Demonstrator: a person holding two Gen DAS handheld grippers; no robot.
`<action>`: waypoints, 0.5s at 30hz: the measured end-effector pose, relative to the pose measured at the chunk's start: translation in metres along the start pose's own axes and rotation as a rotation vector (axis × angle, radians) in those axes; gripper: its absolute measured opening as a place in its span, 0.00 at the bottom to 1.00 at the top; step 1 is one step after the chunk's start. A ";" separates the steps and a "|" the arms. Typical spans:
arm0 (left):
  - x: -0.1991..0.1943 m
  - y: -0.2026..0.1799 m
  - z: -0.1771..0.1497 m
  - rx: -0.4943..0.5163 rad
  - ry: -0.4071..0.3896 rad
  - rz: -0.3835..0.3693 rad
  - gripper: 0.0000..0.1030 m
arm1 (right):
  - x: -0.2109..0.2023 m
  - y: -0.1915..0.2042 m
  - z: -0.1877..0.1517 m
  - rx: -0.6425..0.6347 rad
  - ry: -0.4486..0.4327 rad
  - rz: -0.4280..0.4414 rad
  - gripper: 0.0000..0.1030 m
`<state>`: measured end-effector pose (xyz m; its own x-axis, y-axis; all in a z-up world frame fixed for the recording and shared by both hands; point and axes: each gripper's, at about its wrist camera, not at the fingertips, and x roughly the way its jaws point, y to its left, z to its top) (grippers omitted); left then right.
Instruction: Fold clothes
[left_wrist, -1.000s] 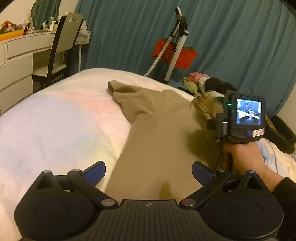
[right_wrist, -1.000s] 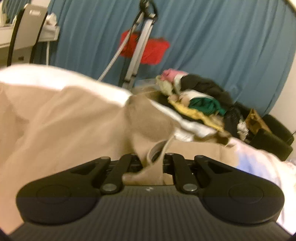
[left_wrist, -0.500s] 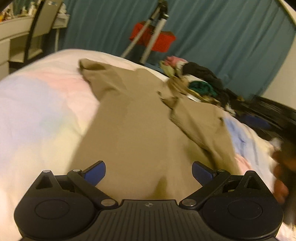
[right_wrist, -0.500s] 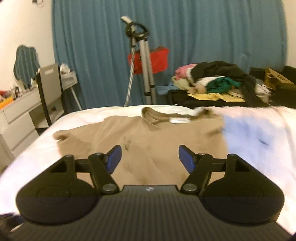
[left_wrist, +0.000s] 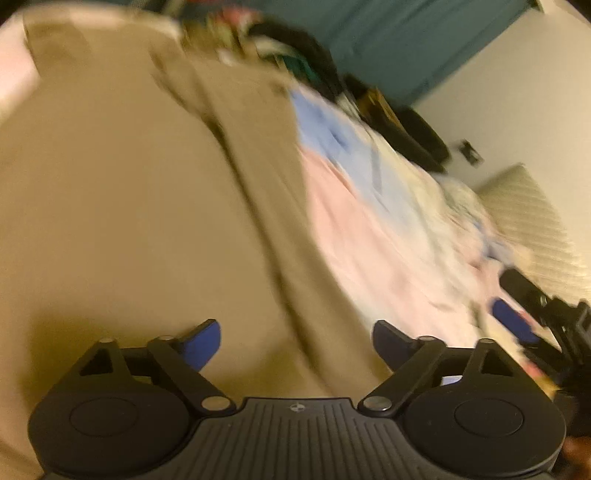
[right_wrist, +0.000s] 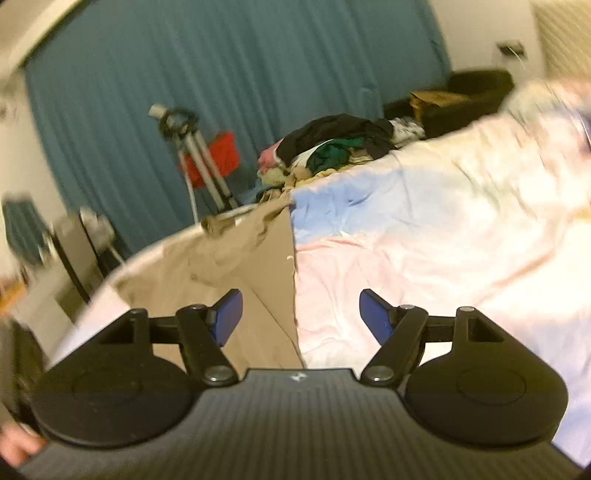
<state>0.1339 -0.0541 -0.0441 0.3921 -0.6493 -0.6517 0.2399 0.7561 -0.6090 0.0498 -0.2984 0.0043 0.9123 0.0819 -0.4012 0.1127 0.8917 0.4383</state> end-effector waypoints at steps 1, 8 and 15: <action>0.012 -0.002 -0.007 -0.053 0.046 -0.065 0.79 | -0.003 -0.005 0.001 0.036 -0.011 0.015 0.71; 0.061 -0.010 -0.037 -0.096 0.105 -0.059 0.69 | 0.004 -0.026 -0.004 0.148 0.011 0.045 0.71; 0.062 0.001 -0.035 -0.162 0.114 -0.191 0.14 | 0.000 -0.031 -0.007 0.177 0.027 0.076 0.71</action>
<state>0.1276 -0.0964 -0.1005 0.2489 -0.7906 -0.5594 0.1514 0.6023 -0.7838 0.0437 -0.3225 -0.0152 0.9103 0.1596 -0.3819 0.1138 0.7906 0.6017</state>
